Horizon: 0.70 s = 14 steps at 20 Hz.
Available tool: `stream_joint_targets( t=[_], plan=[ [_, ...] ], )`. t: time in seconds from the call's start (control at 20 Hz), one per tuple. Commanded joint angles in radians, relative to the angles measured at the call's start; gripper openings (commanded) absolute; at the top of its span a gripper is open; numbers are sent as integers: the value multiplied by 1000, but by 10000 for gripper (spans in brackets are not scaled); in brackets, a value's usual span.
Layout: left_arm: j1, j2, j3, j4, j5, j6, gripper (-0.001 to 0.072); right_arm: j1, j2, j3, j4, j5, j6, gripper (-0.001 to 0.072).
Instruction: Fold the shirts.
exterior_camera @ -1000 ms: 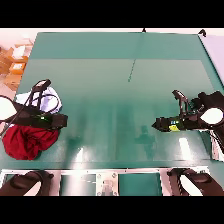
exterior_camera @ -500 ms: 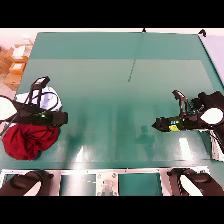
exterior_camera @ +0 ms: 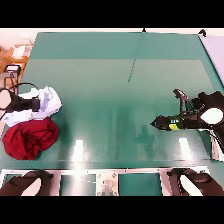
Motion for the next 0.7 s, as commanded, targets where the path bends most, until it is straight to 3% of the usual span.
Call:
stream_joint_targets(
  t=[0.0, 0.05, 0.1, 0.3, 0.35, 0.4, 0.45, 0.65],
  plan=[
    [157, -191, 3, 77, 180, 79, 720, 0, 0, -1, 0, -20, 0, 253],
    [176, -257, 3, 73, 233, 121, 720, 0, 0, -1, 0, -20, 0, 336],
    [184, -317, 3, 73, 274, 152, 720, 0, 0, -1, 0, -20, 0, 374],
    [184, -489, 3, 81, 349, 237, 704, 0, 0, -1, 0, -20, 0, 371],
    [184, -503, 3, 83, 359, 248, 461, 0, 0, -1, 1, -20, 0, 369],
    [184, -503, 5, 87, 365, 248, 149, 0, 0, -1, 1, -20, 0, 368],
    [184, -502, 25, 86, 353, 250, 24, 0, 0, -1, 1, -20, 0, 353],
    [180, -494, 241, 36, 135, 254, 24, 0, 0, -1, 1, -16, 0, 341]
  ],
)
